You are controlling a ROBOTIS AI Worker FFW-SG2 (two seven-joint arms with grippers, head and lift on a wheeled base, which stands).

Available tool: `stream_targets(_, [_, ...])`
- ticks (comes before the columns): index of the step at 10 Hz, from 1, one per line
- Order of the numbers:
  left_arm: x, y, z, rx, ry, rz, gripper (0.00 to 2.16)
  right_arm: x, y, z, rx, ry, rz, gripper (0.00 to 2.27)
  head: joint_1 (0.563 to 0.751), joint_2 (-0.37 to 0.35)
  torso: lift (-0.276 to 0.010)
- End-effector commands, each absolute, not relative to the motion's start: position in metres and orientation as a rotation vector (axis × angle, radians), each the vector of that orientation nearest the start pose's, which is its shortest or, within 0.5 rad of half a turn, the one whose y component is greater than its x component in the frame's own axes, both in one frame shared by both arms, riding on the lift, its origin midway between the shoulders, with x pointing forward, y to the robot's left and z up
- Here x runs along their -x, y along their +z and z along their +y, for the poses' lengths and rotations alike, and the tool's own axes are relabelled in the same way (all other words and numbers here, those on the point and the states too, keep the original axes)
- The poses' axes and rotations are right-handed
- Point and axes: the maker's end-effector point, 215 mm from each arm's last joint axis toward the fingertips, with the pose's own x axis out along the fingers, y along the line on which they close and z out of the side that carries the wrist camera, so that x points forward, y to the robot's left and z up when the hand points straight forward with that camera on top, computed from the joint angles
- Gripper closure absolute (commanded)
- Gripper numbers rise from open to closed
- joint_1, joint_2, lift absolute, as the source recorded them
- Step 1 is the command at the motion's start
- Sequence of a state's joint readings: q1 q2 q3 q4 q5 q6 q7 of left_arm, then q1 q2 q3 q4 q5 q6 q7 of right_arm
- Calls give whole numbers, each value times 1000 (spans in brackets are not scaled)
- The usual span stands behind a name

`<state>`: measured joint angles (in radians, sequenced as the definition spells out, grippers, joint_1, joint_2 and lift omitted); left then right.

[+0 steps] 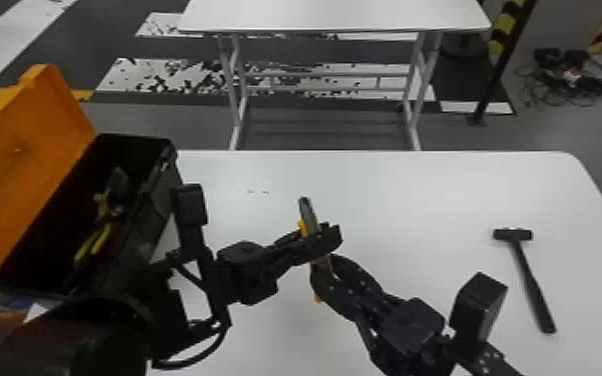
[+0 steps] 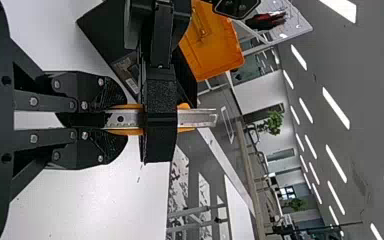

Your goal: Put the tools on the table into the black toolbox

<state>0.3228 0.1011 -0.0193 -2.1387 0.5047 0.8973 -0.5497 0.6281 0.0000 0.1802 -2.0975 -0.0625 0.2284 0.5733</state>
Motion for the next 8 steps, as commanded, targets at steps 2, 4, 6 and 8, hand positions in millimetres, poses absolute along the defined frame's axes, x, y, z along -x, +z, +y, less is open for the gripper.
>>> stream_targets(2, [-386, -381, 43, 516, -815, 562, 2128, -335, -395, -14, -246, 724, 285, -1, 695, 43, -75])
stream_targets(4, [-387, -379, 44, 515, -814, 557, 2132, -335, -399, -17, -245, 709, 295, 16, 695, 44, -75])
stream_targets(6, [-389, -381, 49, 505, -801, 556, 2132, -331, -402, -27, -265, 685, 300, 36, 695, 43, -75])
stream_targets(8, [-403, -365, 80, 454, -748, 510, 2132, -332, -407, -66, -294, 613, 305, 46, 695, 35, -75])
